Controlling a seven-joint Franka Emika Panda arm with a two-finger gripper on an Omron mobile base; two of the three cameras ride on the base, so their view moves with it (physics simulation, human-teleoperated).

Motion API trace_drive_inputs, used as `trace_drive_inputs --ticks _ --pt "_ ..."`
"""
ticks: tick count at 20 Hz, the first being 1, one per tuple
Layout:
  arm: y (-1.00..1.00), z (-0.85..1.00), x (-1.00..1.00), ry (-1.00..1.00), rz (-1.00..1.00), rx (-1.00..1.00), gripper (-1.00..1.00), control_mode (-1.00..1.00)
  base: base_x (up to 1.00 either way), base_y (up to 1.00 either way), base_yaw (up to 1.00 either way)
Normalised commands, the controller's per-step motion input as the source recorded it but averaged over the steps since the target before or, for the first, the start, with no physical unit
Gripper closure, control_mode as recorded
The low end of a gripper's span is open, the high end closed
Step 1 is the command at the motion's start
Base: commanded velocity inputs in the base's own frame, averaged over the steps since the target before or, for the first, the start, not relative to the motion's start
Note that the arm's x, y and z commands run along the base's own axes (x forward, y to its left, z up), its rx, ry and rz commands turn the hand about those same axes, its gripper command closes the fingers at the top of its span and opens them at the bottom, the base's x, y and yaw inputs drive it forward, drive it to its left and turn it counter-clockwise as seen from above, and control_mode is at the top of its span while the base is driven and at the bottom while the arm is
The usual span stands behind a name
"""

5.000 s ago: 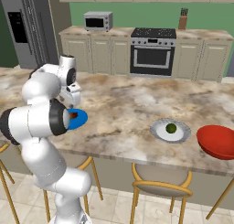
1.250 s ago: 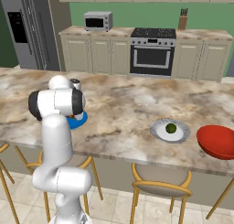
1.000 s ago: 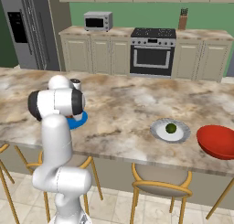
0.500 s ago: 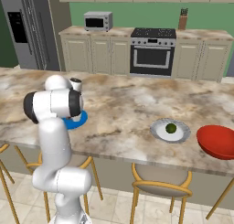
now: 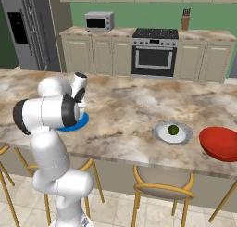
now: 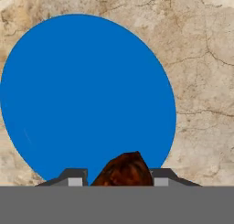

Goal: Pick the chicken drumstick and lime from their plates and place them in the bowl. Then put the bowl in the fridge.

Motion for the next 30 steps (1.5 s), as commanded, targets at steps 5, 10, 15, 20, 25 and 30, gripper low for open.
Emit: trace_drive_inputs --ticks 5,10,15,20,25,30 --pt "-0.37 0.44 -0.39 0.00 0.01 0.01 1.00 -1.00 0.00 0.00 0.00" --pt "-0.44 0.40 -0.41 0.00 0.05 0.00 1.00 -1.00 0.00 0.00 0.00" --pt "-0.51 0.38 -0.42 0.00 0.07 0.00 1.00 -1.00 0.00 0.00 0.00" --pt "-0.55 0.35 -0.38 0.00 0.12 0.00 1.00 -1.00 0.00 0.00 0.00" --pt "-0.58 0.27 -0.44 0.00 0.16 -0.04 1.00 -1.00 0.00 0.00 0.00" --pt "-0.61 0.20 -0.49 -0.07 0.15 -0.04 1.00 -1.00 0.00 0.00 0.00"
